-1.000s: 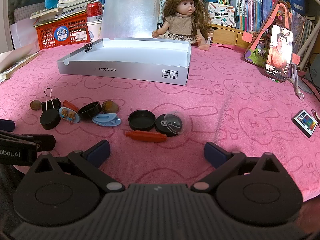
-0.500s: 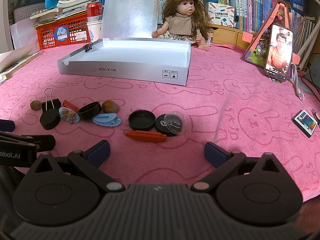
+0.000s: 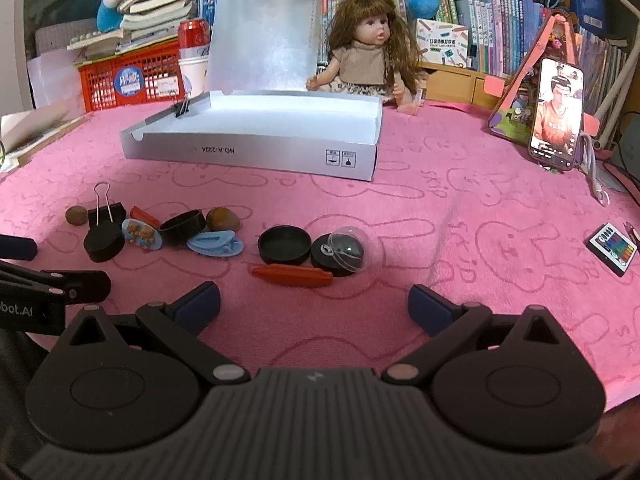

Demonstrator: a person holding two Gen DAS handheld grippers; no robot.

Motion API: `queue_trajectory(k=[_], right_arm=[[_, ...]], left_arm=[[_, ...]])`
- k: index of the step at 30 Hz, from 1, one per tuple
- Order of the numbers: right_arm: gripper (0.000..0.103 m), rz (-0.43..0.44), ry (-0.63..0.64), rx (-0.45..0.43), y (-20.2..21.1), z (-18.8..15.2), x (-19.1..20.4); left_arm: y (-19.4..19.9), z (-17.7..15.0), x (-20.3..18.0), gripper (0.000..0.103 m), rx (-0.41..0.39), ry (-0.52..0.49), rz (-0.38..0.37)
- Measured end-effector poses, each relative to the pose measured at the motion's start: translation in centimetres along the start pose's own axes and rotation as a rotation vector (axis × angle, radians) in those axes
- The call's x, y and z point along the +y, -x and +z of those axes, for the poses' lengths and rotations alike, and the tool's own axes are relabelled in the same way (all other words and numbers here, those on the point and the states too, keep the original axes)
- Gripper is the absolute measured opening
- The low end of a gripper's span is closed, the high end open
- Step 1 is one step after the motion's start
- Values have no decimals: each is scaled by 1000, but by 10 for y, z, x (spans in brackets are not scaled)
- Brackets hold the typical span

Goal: Organize rigid objects
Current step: 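Grasp the black round lid with the left tool while the right tool grasps the orange-red stick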

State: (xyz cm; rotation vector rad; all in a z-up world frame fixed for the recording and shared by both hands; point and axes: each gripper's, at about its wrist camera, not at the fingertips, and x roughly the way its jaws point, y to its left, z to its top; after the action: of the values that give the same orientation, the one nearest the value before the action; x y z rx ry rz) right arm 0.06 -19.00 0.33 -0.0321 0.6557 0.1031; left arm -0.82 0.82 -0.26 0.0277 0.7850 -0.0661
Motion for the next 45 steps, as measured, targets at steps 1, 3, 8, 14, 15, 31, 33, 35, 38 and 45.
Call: queue_trajectory(k=[1, 3, 8, 14, 15, 31, 33, 35, 38, 45], right_arm=[[100, 1, -10, -13, 1, -1, 0], [97, 7, -22, -26, 2, 0, -2], [90, 22, -26, -63, 5, -1, -4], [75, 29, -2, -102, 8, -2, 3], [74, 29, 1, -105, 8, -2, 4], [63, -17, 4, -123, 1, -10, 18], [59, -19, 0, -128, 1, -10, 19], [56, -20, -5, -133, 1, -11, 21], [55, -24, -5, -140, 0, -11, 23], [50, -29, -8, -152, 0, -12, 25]], left_arm=[[1, 0, 1, 100, -4, 14, -1], [5, -1, 3, 88, -21, 39, 11], [16, 2, 10, 66, -84, 80, -84], [20, 1, 1, 53, -114, 54, -110], [19, 2, 0, 52, -112, 52, -110], [1, -1, -8, 43, -147, 29, -80], [0, -1, -11, 40, -157, 14, -71], [-1, -2, -12, 40, -164, 4, -65], [-3, -2, -15, 40, -174, -4, -52], [-4, -2, -17, 30, -192, -13, -43]])
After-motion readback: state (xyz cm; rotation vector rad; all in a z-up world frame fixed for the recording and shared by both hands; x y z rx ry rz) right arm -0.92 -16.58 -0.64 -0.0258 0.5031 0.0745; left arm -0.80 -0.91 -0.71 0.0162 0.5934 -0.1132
